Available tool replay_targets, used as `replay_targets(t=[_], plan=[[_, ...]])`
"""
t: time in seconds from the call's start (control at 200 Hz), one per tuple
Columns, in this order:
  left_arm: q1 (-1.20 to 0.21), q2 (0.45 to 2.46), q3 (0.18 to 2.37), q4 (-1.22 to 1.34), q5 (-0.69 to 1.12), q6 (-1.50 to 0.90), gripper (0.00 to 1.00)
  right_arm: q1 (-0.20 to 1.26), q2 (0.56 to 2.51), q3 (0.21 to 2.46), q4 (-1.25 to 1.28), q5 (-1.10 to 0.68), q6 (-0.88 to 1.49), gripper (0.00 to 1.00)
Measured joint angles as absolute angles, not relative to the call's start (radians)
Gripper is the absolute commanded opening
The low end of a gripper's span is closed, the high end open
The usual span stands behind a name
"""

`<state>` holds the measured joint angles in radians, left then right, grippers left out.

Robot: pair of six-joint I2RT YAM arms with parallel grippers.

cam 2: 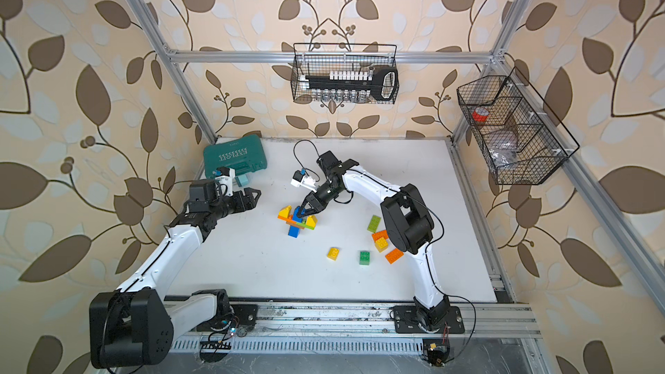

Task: Assemble a fork with lego
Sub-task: Adjust the lego brick at the center of the board.

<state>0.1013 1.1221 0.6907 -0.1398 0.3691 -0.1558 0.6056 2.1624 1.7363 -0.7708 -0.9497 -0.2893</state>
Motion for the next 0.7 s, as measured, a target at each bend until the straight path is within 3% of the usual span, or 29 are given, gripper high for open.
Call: replay_targets(t=[0.38,0.7], plan=[[0.107,1.146,0.693,-0.16,0.388,-0.144,0.87,0.606,2.311,1.802,-0.842,-1.022,-0.297,0.29],[0.107,1.159,0.694,-0.162,0.44,-0.128,0.87,0.587,2.412,1.873,-0.888,-1.076,-0.307,0.45]])
